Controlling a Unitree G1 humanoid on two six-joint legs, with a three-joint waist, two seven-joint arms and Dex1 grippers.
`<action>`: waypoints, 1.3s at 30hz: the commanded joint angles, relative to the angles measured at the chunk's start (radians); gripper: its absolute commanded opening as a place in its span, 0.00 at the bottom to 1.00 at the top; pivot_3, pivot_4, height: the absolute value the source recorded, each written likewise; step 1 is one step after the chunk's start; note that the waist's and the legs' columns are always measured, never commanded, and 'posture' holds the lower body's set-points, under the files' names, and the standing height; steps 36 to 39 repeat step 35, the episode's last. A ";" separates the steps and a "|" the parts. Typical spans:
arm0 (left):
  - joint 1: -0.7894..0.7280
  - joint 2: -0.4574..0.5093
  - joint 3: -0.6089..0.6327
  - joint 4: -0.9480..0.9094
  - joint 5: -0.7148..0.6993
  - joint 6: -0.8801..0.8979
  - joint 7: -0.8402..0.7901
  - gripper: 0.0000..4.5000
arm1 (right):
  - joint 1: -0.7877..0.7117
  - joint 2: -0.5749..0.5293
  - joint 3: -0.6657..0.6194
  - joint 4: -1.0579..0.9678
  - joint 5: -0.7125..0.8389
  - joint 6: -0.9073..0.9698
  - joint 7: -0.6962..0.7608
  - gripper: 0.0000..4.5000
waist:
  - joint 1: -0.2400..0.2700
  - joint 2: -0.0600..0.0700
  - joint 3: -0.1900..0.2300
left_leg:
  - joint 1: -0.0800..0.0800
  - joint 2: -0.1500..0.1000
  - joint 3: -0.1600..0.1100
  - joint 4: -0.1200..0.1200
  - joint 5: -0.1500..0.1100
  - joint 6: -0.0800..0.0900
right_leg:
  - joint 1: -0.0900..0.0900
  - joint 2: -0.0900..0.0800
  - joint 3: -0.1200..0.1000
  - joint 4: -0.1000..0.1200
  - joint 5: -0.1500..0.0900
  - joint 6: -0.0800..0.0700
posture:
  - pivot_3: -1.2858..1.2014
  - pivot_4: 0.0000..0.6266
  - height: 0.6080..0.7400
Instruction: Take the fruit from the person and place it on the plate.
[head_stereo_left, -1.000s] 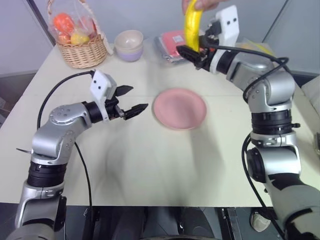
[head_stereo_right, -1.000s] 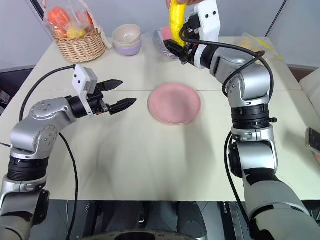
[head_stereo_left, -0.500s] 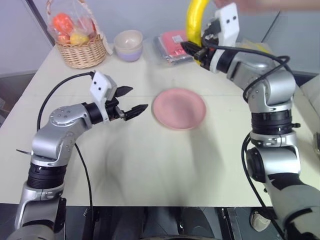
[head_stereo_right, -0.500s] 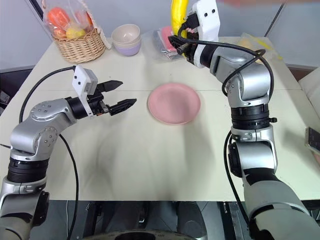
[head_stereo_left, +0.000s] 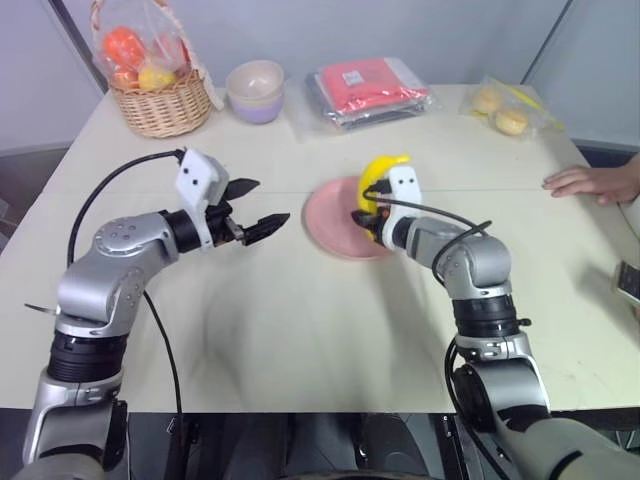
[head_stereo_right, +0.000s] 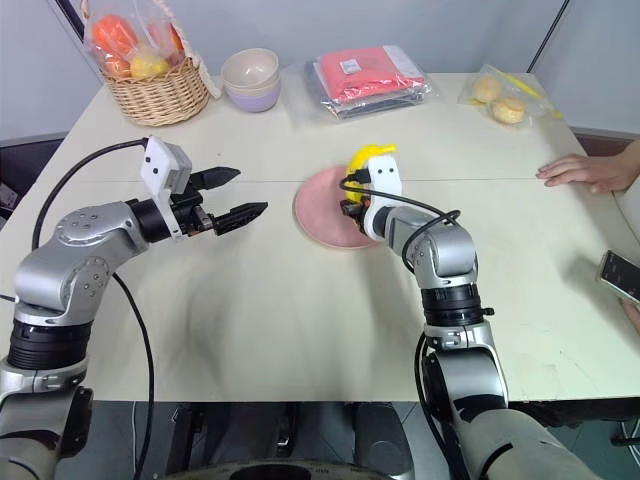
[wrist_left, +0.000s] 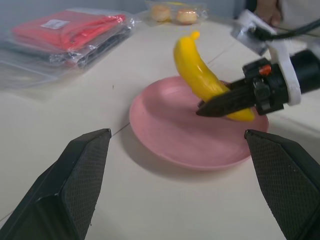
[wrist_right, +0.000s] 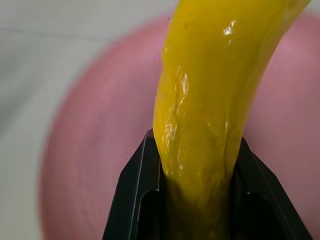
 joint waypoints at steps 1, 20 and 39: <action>-0.004 0.008 0.029 -0.042 -0.017 0.002 0.004 1.00 | 0.000 -0.002 -0.010 -0.077 -0.004 0.015 -0.012 0.17 | -0.005 0.000 0.000 | 0.000 0.000 0.000 0.000 0.000 0.000 | 0.000 0.000 0.000 0.000 0.000 0.000 | 0.52 0.24 1.00; -0.014 0.014 0.020 -0.045 -0.022 0.013 -0.019 1.00 | -0.040 -0.357 -0.137 -0.409 0.111 -0.008 0.280 0.97 | -0.004 0.000 0.000 | 0.000 0.000 0.000 0.000 0.000 0.001 | 0.000 0.000 0.000 -0.001 0.000 0.000 | 0.52 0.24 1.00; -0.018 0.035 0.022 -0.057 -0.069 0.042 -0.059 1.00 | 0.428 -0.667 -0.634 -0.716 0.356 -0.040 0.541 0.97 | 0.020 0.000 0.000 | 0.002 0.001 0.001 0.000 -0.005 0.008 | 0.005 0.001 0.000 -0.004 0.000 0.000 | 0.52 0.24 1.00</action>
